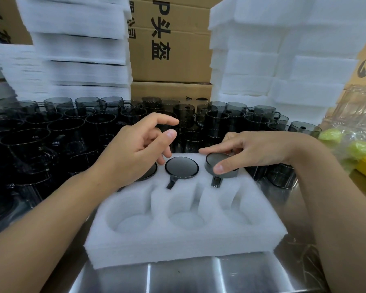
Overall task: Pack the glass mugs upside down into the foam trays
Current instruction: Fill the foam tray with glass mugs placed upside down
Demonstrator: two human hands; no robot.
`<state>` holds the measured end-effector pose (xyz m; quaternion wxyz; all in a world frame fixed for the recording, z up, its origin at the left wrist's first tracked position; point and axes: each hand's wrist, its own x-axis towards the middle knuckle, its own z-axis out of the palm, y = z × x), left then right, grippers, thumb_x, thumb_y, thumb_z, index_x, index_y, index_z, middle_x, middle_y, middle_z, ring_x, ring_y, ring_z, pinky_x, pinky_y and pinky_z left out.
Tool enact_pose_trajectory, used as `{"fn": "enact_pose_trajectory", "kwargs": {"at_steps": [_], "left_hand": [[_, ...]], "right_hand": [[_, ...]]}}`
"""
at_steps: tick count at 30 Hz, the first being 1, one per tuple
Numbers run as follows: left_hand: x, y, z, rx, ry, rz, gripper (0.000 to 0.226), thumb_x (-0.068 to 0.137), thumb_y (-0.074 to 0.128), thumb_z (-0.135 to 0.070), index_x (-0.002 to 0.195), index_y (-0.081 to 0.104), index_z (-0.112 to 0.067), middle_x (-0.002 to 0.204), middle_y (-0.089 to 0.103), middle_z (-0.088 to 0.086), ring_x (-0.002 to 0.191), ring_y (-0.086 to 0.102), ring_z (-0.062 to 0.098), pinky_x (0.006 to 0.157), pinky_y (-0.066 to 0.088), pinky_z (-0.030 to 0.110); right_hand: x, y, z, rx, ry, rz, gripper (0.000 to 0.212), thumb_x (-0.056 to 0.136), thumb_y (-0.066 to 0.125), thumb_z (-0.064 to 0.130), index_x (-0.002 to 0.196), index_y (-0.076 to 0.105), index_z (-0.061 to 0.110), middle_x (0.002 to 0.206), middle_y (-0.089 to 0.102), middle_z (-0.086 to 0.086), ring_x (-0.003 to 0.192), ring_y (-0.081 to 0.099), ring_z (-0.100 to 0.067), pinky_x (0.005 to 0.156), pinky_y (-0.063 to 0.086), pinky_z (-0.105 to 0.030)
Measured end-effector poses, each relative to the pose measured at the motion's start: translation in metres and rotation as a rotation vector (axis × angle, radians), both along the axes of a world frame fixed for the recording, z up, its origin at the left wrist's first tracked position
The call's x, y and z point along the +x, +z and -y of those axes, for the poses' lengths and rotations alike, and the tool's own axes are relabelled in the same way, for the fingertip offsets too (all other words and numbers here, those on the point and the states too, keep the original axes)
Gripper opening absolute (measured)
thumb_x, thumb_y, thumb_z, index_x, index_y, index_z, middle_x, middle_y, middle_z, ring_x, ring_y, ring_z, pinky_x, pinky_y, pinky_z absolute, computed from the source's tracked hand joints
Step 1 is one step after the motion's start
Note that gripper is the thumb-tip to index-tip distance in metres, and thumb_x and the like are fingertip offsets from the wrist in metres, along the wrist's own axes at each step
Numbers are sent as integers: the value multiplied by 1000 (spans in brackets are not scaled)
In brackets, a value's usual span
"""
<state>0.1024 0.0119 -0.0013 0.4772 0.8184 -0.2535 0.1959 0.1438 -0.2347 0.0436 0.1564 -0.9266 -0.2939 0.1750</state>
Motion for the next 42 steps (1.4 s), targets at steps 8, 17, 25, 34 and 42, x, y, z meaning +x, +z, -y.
{"fn": "enact_pose_trajectory", "kwargs": {"at_steps": [8, 17, 25, 34, 42], "left_hand": [[0, 0, 0, 8, 10, -8, 30, 83, 42, -52, 100, 61, -36, 72, 69, -6, 61, 66, 7, 66, 49, 15], [-1, 0, -1, 31, 17, -12, 36, 83, 41, -53, 98, 64, -30, 73, 69, -5, 63, 67, 7, 67, 49, 15], [-2, 1, 0, 64, 35, -12, 36, 83, 40, -54, 92, 65, -30, 72, 69, -9, 64, 66, 7, 67, 49, 18], [-2, 1, 0, 93, 51, 2, 39, 83, 39, -54, 90, 66, -27, 70, 68, -12, 64, 66, 5, 68, 50, 22], [-2, 2, 0, 103, 51, 13, 40, 84, 39, -54, 89, 66, -26, 70, 69, -12, 65, 67, 5, 67, 50, 21]], "right_hand": [[-3, -1, -3, -53, -29, -21, 54, 64, 55, 78, 113, 34, 80, 89, 37, 28, 87, 42, 10, 80, 28, -20], [-2, -2, 1, 107, -102, 18, 66, 50, 57, 89, 110, 55, 63, 78, 59, 23, 77, 54, 12, 74, 36, -17], [-5, 3, 8, 161, -119, 21, 57, 54, 70, 66, 106, 64, 45, 71, 53, 15, 62, 51, 3, 64, 37, -20], [-12, 10, 5, 153, -103, 130, 51, 45, 69, 69, 91, 72, 47, 83, 60, 28, 77, 58, 4, 71, 38, -17], [-16, 12, 3, 95, -132, 148, 61, 40, 67, 71, 95, 71, 44, 84, 60, 28, 79, 58, 7, 71, 38, -15]]}}
